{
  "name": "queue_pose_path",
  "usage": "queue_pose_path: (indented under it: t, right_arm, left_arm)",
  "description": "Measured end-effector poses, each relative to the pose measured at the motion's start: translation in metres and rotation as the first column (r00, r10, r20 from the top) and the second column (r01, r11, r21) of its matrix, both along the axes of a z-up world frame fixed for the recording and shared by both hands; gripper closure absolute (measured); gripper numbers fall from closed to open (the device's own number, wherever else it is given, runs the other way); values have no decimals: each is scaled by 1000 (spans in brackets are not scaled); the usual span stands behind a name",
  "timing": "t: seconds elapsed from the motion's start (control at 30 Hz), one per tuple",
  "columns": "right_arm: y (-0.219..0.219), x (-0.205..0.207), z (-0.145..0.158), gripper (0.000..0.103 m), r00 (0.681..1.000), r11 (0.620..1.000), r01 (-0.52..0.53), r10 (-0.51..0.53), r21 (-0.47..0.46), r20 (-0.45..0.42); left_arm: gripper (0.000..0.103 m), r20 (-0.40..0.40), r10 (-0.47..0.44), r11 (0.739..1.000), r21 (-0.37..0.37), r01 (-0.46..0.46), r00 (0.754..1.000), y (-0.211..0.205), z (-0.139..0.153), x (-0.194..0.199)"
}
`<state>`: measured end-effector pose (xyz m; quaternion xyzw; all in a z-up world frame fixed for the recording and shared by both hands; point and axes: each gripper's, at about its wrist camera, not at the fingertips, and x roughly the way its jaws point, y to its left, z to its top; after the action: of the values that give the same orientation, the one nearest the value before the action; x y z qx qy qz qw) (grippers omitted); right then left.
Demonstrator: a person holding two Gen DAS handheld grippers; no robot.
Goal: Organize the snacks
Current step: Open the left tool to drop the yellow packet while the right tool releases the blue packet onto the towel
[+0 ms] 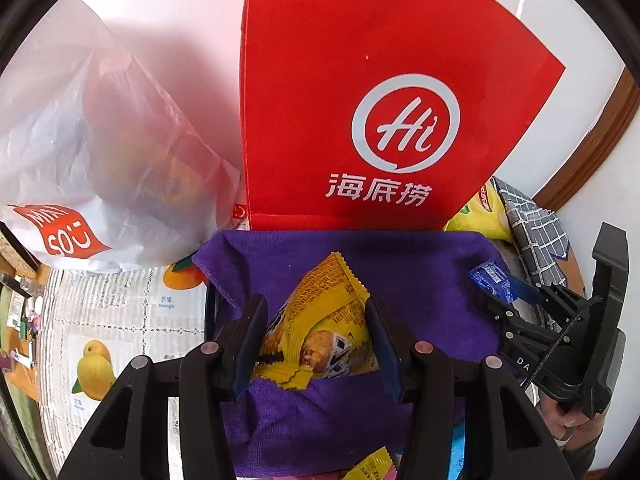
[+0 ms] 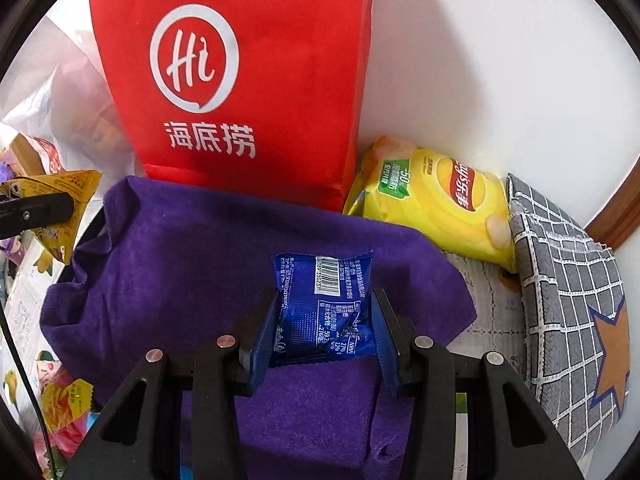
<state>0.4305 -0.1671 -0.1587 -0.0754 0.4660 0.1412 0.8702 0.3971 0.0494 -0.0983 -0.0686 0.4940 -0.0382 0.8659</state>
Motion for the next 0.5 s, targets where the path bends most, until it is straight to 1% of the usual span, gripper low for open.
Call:
queue_pose_path:
  t: [0.27,0.5]
  right_arm:
    - [5,1,-6,58,1000,1000,-22,21,-21,-22]
    - [11,1,-10,58,999,999,-36,35,-36,-36]
  left_arm:
    - [54,-29,-13,999,29,14,999,-6,-8,2]
    - [55,-27,-12,1000,27,13,1000,-4,-9,3]
